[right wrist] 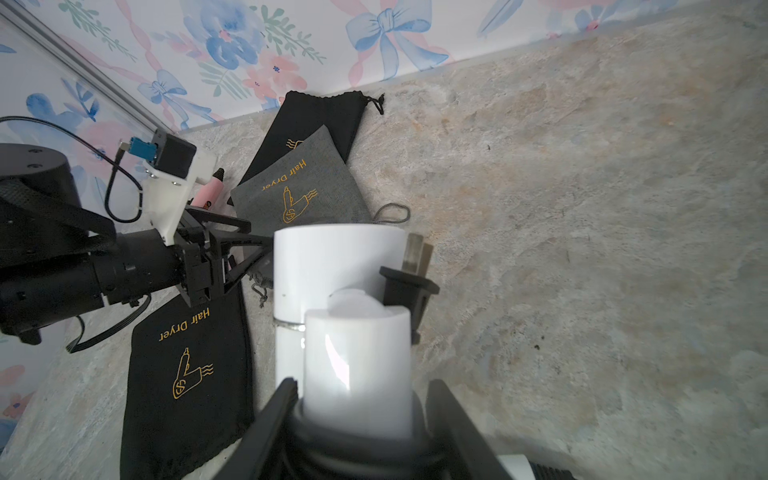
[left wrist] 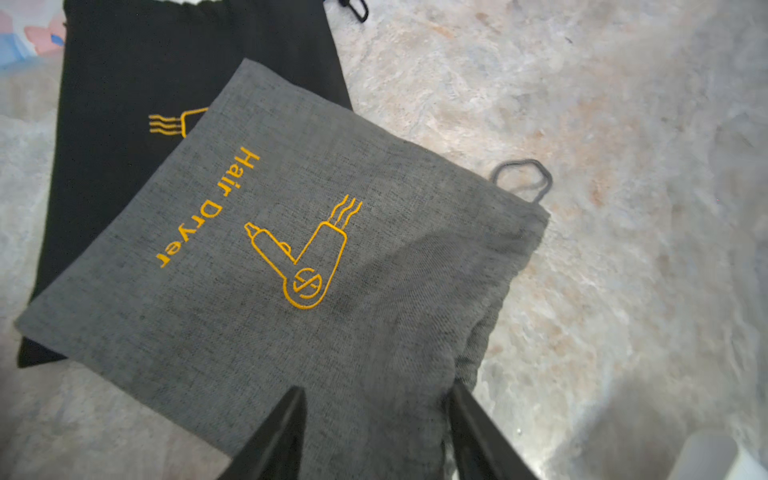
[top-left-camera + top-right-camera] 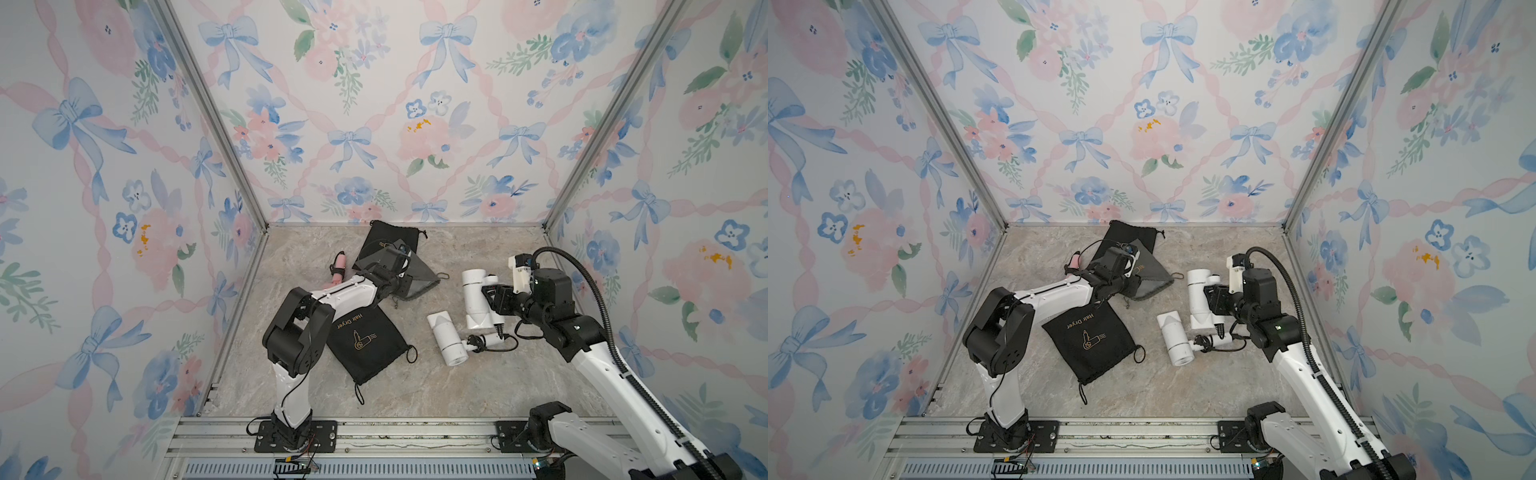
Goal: Pack away hair dryers
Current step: Place the drawstring bag at the center of the board, then open the drawstring bag at the center of the board.
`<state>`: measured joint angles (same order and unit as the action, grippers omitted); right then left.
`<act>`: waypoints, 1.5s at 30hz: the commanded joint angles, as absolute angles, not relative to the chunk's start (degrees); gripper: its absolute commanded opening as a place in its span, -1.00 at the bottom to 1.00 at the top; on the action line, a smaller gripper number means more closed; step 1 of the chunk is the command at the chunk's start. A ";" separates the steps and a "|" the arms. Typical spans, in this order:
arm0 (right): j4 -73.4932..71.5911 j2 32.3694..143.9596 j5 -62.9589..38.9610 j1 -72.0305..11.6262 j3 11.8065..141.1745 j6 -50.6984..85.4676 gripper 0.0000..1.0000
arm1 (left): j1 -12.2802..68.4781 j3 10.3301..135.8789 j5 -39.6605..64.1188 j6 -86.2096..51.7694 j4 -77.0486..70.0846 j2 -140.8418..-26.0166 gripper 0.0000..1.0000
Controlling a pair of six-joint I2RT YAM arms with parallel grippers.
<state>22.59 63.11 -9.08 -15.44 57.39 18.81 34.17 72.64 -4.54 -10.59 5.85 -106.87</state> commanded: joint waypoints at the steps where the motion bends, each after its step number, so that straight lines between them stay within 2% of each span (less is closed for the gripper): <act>1: 21.18 62.84 -10.30 -15.82 57.56 18.09 -0.37 | 34.96 71.79 -2.71 -9.00 4.48 -100.37 0.34; 7: 20.92 62.58 -9.32 -15.56 56.51 17.90 -0.36 | 36.20 72.10 -3.78 -4.73 5.08 -99.08 0.40; 15: 20.83 61.50 -10.68 -13.44 55.31 18.37 -0.36 | 41.20 78.78 -11.34 0.59 11.45 -108.77 0.40; 29: 20.61 60.29 -14.61 -10.28 53.29 18.71 -0.36 | 41.93 83.97 -18.91 2.89 13.97 -119.22 0.31; 32: 20.33 60.26 -15.23 -10.29 53.09 18.98 -0.36 | 42.04 84.71 -20.50 2.82 14.06 -121.25 0.17; 39: 20.04 60.78 -15.05 -11.02 53.19 18.48 -0.36 | 41.40 86.33 -20.95 1.93 14.06 -121.70 -0.82; 41: 19.78 61.13 -14.94 -11.72 53.14 18.12 -0.36 | 40.67 86.80 -19.49 1.18 14.06 -120.63 -0.93; 45: 18.55 62.03 -14.92 -13.70 53.04 17.34 -0.35 | 38.87 86.84 -15.00 -0.31 14.25 -117.26 -1.00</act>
<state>22.74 61.04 -13.93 -12.29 53.15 18.57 40.40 85.58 -18.09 1.34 13.65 -121.10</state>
